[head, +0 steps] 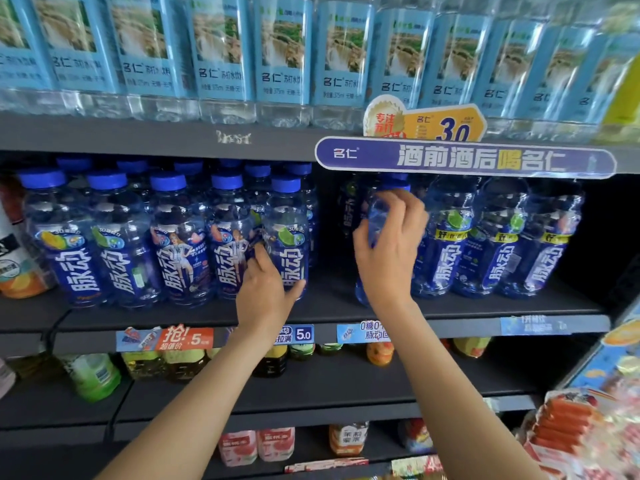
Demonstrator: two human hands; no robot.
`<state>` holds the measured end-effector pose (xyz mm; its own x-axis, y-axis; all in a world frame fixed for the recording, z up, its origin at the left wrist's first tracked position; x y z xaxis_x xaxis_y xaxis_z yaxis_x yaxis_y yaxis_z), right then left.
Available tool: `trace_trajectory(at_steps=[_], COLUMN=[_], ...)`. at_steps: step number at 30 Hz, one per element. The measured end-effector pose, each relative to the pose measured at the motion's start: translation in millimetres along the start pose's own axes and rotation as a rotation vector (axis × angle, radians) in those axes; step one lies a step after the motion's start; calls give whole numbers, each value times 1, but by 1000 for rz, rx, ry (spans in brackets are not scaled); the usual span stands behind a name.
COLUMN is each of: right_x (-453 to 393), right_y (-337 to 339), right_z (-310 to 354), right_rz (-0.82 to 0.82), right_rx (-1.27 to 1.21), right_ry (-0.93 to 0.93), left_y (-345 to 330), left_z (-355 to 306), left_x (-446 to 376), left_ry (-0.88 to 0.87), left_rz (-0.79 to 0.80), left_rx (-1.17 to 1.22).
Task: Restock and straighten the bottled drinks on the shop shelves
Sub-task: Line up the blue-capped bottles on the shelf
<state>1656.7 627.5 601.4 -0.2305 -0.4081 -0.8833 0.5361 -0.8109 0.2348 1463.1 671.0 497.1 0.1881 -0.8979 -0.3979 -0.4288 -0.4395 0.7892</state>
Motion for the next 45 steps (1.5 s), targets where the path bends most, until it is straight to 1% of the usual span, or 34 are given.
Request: trace_trajectory(at_steps=[1,2,4,5,6,7,9,13,18,22,27,31,38,40,41,42,43,44,45], right_x=[-1,2,17,27,34,38,39,37,35,52,56,52,48,39,31,24,17,12,9], right_y=[6,4,-18,-30,-38,-41,-42,-58,-94,-111,-124,-135,-140,-131,-122,-109,-90,-68,-51], right_z=[-12,-30,-70,-83,-89,-92,-89,-67,-56,-64,-83,-93,-101,-91,-82,-72,-62,-58,-59], right_rz=[-20,19,231,340,416,452,467,516,532,590,625,685,759,726,658,553,410,262,150], right_rx=[41,49,-9,-59,-94,-104,-78,26,59,134,158,211,187,195,177,155,153,187,242], right_ry=[-83,-212,-486,-569,-604,-605,-579,-498,-543,-545,-641,-629,-581,-490,-405,-314,-234,-198,-198], left_y=[-1,-2,-4,-5,-5,-5,-6,-8,-8,-10,-11,-12,-12,-12,-12,-11,-11,-12,-12], left_z=[-1,-1,-1,-1,-1,-1,-1,-3,-3,-2,-1,0,0,0,-1,-1,-1,-1,-1], left_x=[-1,-2,-3,-4,-5,-6,-8,-9,-9,-10,-10,-10,-9,-8,-8,-8,-8,-8,-8], left_ry=[0,2,9,13,19,25,33,23,15,17,9,-10,-9,-4,-4,-5,-4,-4,-2], left_rz=[4,6,6,5,6,8,8,8,12,4,-14,-23,-33,-37,-40,-42,-44,-44,-44], left_rx=[14,28,44,48,50,52,62,62,68,73,53,64,79,71,66,60,55,52,52])
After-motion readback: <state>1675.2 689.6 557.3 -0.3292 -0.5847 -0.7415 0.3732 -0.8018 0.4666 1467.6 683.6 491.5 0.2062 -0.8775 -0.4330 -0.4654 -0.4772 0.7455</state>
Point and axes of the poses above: each hand's wrist, its own x-axis away from the middle knuckle, its own y-axis out of the back of the hand, z = x × y, the point moved 10 cm from there along -x, towards the middle knuckle, and after that the axes turned 2 degrees about z, right-handed, at the moved point
